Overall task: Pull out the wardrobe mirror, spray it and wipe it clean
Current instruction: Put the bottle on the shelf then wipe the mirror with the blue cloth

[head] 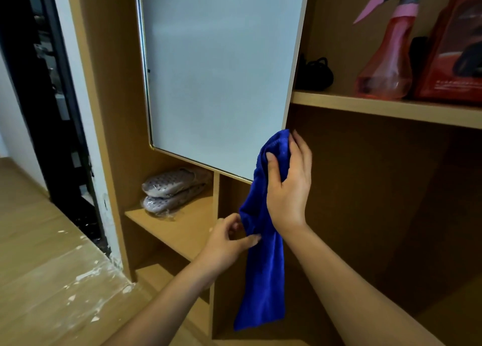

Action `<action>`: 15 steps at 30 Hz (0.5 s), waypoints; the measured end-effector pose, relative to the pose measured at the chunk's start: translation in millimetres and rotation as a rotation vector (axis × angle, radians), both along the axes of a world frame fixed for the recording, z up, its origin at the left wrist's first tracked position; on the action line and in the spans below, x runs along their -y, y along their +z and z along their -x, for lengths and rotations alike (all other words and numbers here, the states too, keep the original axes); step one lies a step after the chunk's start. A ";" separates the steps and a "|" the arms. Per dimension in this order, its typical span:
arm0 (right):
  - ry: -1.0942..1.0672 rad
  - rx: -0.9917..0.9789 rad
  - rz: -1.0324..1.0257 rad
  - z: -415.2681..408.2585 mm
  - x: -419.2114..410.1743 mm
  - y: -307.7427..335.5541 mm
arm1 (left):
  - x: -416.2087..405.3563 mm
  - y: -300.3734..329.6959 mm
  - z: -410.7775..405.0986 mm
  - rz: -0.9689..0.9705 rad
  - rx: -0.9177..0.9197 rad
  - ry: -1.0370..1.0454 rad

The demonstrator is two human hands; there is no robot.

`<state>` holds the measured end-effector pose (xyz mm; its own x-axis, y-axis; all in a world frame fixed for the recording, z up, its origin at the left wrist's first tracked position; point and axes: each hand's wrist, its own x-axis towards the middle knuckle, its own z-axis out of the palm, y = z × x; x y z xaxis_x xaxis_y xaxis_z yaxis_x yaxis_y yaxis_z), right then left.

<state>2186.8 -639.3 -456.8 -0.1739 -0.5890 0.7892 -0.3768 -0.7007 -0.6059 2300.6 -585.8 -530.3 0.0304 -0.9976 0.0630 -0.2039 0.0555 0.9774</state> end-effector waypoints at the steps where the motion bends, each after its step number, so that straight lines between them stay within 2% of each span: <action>1: -0.009 0.005 0.007 -0.5 0.0 0.2 | -0.7 -0.3 -2.8 0.004 -0.011 0.067; 5: -0.057 0.021 0.022 -4.2 -0.2 -2.1 | -2.8 11.0 -16.0 -0.018 -0.218 0.221; 9: -0.101 0.054 0.020 -11.2 -1.7 -2.6 | -3.5 28.6 -34.2 -0.128 -0.509 0.262; 12: -0.215 0.049 0.025 -15.5 1.9 -5.0 | -4.2 38.8 -42.2 -0.085 -0.701 0.331; 15: -0.254 0.085 0.020 -19.9 3.2 -6.8 | 5.0 43.1 -38.4 -0.012 -0.745 0.495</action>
<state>2206.7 -642.5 -463.6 -0.3800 -0.5029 0.7763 -0.4903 -0.6022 -0.6301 2339.0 -590.8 -487.3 0.4864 -0.8597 -0.1558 0.4866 0.1184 0.8656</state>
